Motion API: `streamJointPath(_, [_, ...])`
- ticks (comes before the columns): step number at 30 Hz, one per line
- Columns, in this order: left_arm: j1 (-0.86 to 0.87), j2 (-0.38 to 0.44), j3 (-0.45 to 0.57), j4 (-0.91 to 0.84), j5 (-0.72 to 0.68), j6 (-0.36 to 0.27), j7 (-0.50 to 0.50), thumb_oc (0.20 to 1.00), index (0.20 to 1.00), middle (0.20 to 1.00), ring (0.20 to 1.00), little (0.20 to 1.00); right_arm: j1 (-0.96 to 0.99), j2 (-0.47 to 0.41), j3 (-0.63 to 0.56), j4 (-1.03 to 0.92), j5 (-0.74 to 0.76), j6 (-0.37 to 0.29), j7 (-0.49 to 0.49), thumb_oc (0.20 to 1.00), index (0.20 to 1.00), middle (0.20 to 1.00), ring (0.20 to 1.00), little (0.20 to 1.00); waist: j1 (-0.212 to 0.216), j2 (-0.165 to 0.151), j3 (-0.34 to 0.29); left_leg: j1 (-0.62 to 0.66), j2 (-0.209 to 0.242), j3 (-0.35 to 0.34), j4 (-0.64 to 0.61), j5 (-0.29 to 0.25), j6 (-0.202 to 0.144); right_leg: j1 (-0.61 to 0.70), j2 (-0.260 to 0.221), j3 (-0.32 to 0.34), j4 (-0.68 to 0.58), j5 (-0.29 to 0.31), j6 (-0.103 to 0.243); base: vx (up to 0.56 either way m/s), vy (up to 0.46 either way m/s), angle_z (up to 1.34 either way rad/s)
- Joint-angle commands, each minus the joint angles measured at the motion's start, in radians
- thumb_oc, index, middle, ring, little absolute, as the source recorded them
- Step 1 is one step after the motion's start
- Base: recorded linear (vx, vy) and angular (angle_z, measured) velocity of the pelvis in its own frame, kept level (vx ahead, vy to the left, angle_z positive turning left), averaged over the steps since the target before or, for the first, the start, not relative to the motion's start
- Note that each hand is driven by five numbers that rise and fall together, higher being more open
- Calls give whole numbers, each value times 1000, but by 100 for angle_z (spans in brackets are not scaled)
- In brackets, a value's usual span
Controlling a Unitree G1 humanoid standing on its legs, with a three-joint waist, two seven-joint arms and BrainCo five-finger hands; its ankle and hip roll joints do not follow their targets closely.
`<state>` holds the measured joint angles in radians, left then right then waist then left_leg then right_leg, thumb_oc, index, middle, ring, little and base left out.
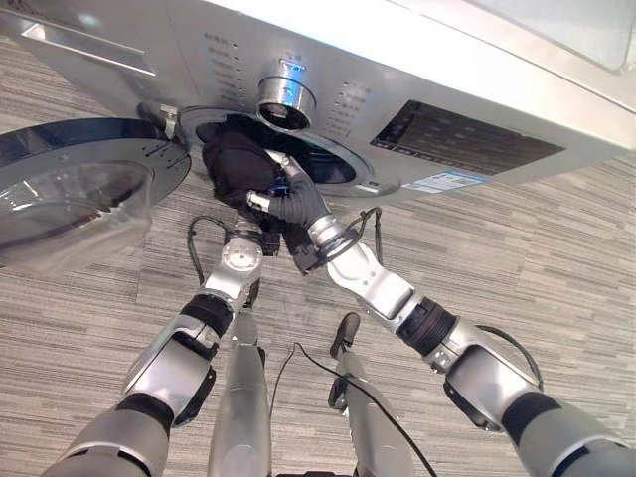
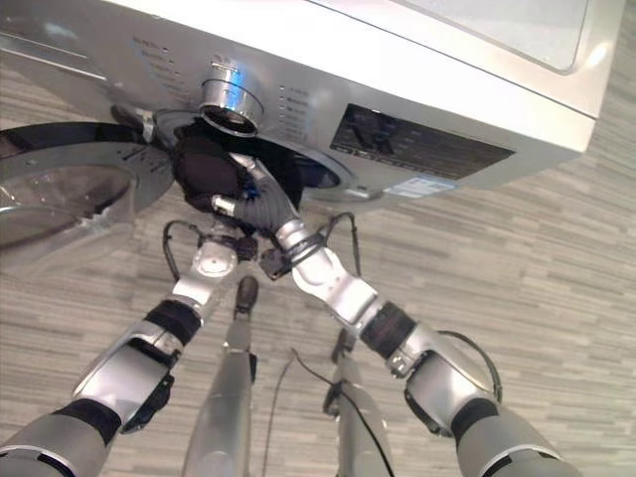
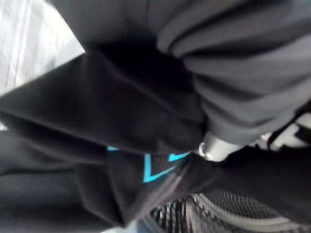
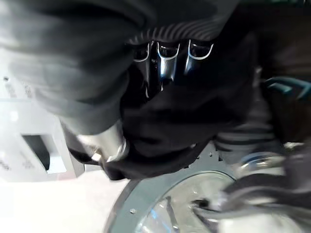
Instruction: Grab the laundry basket,head to the washer,open it,put in the laundry and shut it.
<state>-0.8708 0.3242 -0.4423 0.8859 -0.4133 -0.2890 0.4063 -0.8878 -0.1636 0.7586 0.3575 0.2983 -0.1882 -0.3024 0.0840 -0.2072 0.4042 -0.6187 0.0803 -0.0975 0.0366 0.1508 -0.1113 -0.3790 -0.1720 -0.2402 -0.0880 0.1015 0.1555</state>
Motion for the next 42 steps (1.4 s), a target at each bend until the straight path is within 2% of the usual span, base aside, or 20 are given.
streamJointPath(1, [-78, -5, 38, 44, 19, -70, 29, 200, 200, 200, 200, 200, -8, 35, -33, -26, -17, -58, 18, 1000, 1000, 1000, 1000, 1000, -6, -31, 48, 66, -52, 62, -26, -107, 81, 66, 17, 105, 40, -34, 2, -5, 33, -2])
streamJointPath(3, [-71, 4, 66, 41, -1, -74, 32, 200, 200, 200, 200, 200, 44, 5, -34, -35, -1, -64, 33, 1000, 1000, 1000, 1000, 1000, -17, -35, 49, 71, -49, 69, -30, -107, 81, 65, 18, 109, 40, -33, 4, 1, 17, -4])
streamJointPath(6, [-63, 32, 130, 20, -45, -91, 32, 200, 200, 200, 200, 200, 237, -74, -52, -215, 44, -116, 110, 1000, 1000, 1000, 1000, 1000, -56, -48, 49, 77, -44, 80, -40, -105, 81, 58, 18, 115, 45, -30, 10, 4, 12, -7])
streamJointPath(8, [-72, 46, 153, 22, -57, -92, 24, 200, 200, 200, 200, 200, 334, -128, -60, -295, 81, -131, 169, 1000, 1000, 1000, 1000, 1000, -80, -55, 49, 79, -41, 84, -46, -103, 81, 53, 18, 118, 46, -27, 12, 2, 2, -4])
streamJointPath(9, [-72, 46, 153, 22, -57, -92, 24, 200, 200, 200, 200, 200, 334, -128, -60, -295, 81, -131, 169, 1000, 1000, 1000, 1000, 1000, -80, -55, 49, 79, -41, 84, -46, -103, 81, 53, 18, 118, 46, -27, 12, 3, -2, -8])
streamJointPath(10, [-80, 68, 173, 29, -69, -94, 13, 200, 200, 200, 200, 200, 432, -182, -65, -332, 87, -133, 212, 1000, 1000, 1000, 1000, 1000, -104, -65, 49, 81, -38, 88, -54, -102, 81, 50, 20, 123, 47, -24, 15, 0, 3, -10])
streamJointPath(11, [-91, 106, 191, 32, -68, -96, 9, 200, 200, 200, 200, 200, 534, -248, -81, -339, 39, -122, 237, 1000, 1000, 1000, 1000, 1000, -128, -74, 47, 83, -35, 95, -59, -102, 79, 46, 21, 125, 46, -20, 18, 1, 4, -13])
streamJointPath(14, [-86, 160, 208, 19, -67, -100, 5, 200, 200, 200, 200, 200, 698, -357, -145, -310, -57, -110, 249, 1000, 1000, 1000, 1000, 1000, -159, -88, 43, 86, -32, 102, -62, -106, 77, 44, 23, 125, 43, -16, 25, 10, -6, -7])
streamJointPath(18, [-77, 214, 212, 3, -56, -107, 18, 200, 200, 200, 200, 200, 844, -447, -236, -216, -191, -103, 221, 1000, 1000, 1000, 1000, 1000, -193, -103, 37, 82, -28, 109, -58, -113, 76, 40, 24, 125, 40, -8, 35, 3, -7, -8])
streamJointPath(19, [-84, 227, 214, 0, -54, -109, 26, 200, 200, 200, 200, 200, 864, -448, -274, -132, -240, -92, 187, 1000, 1000, 1000, 1000, 1000, -206, -107, 38, 76, -27, 111, -56, -113, 76, 36, 24, 127, 37, -2, 40, -3, -4, -7])
streamJointPath(24, [-120, 238, 206, 29, -81, -104, 17, 200, 200, 200, 200, 200, 853, -440, -294, -33, -287, -70, 147, 1000, 1000, 1000, 1000, 1000, -217, -111, 37, 61, -28, 112, -59, -110, 76, 25, 24, 128, 28, 7, 44, 4, -8, -3])
streamJointPath(27, [-218, 227, 204, 158, -169, -79, -34, 200, 200, 200, 200, 200, 793, -402, -286, 61, -315, -40, 95, 1000, 1000, 1000, 1000, 1000, -233, -106, 40, 39, -34, 114, -68, -107, 76, 0, 23, 131, 24, 15, 47, 31, -6, -2])
streamJointPath(30, [-355, 234, 205, 258, -320, -45, -113, 200, 200, 200, 200, 200, 759, -373, -289, 35, -307, -27, 73, 1000, 1000, 1000, 1000, 1000, -264, -99, 20, 14, -41, 124, -91, -105, 76, -32, 21, 147, 7, 36, 56, 56, -9, -2])
streamJointPath(35, [-450, 260, 212, 306, -406, -34, -136, 200, 200, 200, 200, 200, 744, -361, -303, 1, -289, -23, 65, 1000, 1000, 1000, 1000, 1000, -285, -96, 7, -5, -44, 132, -99, -107, 78, -61, 20, 162, 1, 47, 63, 20, 14, -1])
streamJointPath(38, [-544, 349, 208, 342, -463, -22, -141, 200, 200, 200, 200, 200, 767, -374, -351, -107, -257, -35, 69, 1000, 1000, 1000, 1000, 1000, -319, -99, -13, -31, -49, 143, -102, -119, 82, -105, 23, 192, 1, 68, 81, 56, 60, -20])
streamJointPath(39, [-577, 366, 196, 335, -471, -26, -140, 200, 200, 200, 200, 200, 775, -381, -363, -130, -253, -38, 70, 1000, 1000, 1000, 1000, 1000, -327, -96, -26, -27, -48, 133, -109, -151, 81, -107, 27, 205, 1, 55, 90, 100, 43, -26])
streamJointPath(42, [-645, 395, 157, 325, -492, -31, -138, 200, 200, 200, 200, 200, 799, -399, -391, -185, -241, -41, 77, 1000, 1000, 1000, 1000, 1000, -338, -97, -39, -63, -56, 135, -81, -171, 88, -132, 26, 216, 1, 63, 96, 41, 6, -18])
